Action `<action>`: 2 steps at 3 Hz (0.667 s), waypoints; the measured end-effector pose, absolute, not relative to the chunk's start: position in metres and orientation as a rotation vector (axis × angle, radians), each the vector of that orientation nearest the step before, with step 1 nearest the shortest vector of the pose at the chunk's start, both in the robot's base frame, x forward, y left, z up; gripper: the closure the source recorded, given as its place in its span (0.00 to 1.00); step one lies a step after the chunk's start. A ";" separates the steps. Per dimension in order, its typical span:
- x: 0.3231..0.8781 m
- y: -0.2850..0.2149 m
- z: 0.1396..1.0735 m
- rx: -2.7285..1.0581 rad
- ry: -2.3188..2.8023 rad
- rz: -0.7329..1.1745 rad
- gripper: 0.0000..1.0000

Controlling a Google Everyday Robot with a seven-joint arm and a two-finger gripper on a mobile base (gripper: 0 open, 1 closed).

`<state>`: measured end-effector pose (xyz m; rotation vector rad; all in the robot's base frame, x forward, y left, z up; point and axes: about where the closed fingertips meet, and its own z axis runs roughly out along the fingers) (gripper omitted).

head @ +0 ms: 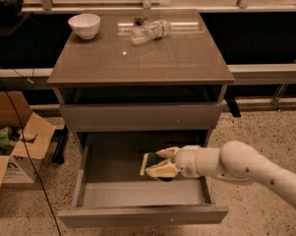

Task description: Pick sponge from middle drawer and place on counter

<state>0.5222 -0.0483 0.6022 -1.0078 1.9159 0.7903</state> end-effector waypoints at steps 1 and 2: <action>0.516 -0.090 0.694 -1.038 1.687 0.747 1.00; 0.512 -0.134 0.809 -1.068 1.445 0.651 1.00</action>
Offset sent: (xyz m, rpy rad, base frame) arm -0.0227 -0.1456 0.3524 0.1895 -0.7395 0.0968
